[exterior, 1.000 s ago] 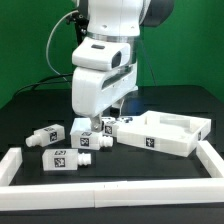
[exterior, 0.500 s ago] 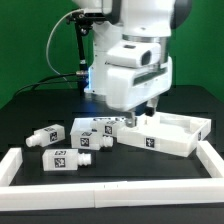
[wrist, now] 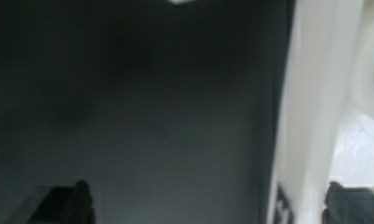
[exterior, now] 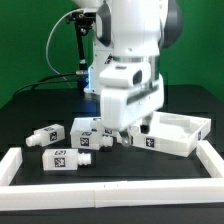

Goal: Assemble one leg

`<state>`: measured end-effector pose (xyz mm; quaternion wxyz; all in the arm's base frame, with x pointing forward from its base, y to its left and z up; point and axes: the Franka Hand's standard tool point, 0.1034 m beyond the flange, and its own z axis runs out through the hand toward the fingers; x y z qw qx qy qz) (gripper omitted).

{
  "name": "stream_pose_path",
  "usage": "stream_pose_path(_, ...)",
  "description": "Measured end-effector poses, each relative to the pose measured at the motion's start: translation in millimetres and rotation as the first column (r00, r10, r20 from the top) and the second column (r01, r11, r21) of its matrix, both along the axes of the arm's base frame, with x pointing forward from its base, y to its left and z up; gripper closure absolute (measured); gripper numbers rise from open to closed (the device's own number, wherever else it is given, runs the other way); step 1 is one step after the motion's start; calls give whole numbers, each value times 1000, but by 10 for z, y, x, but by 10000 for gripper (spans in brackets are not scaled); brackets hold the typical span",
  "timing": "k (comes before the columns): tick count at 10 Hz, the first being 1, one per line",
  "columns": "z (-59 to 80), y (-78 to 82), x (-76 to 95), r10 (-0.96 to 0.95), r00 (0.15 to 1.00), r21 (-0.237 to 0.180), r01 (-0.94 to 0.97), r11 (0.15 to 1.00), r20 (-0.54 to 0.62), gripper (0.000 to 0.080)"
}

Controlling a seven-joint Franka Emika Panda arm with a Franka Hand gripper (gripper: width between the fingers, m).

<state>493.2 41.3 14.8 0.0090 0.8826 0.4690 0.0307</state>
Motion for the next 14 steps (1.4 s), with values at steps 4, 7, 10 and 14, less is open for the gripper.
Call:
stream_pose_path(4, -7, 250, 41, -28, 999, 5, 28, 1000, -16, 423)
stream_pose_path(7, -17, 247, 35, -28, 999, 5, 28, 1000, -18, 735)
stream_pose_path(10, 0, 245, 32, -37, 999, 5, 37, 999, -21, 745)
stream_pose_path(14, 605, 58, 158, -275, 960, -18, 275, 961, -44, 745)
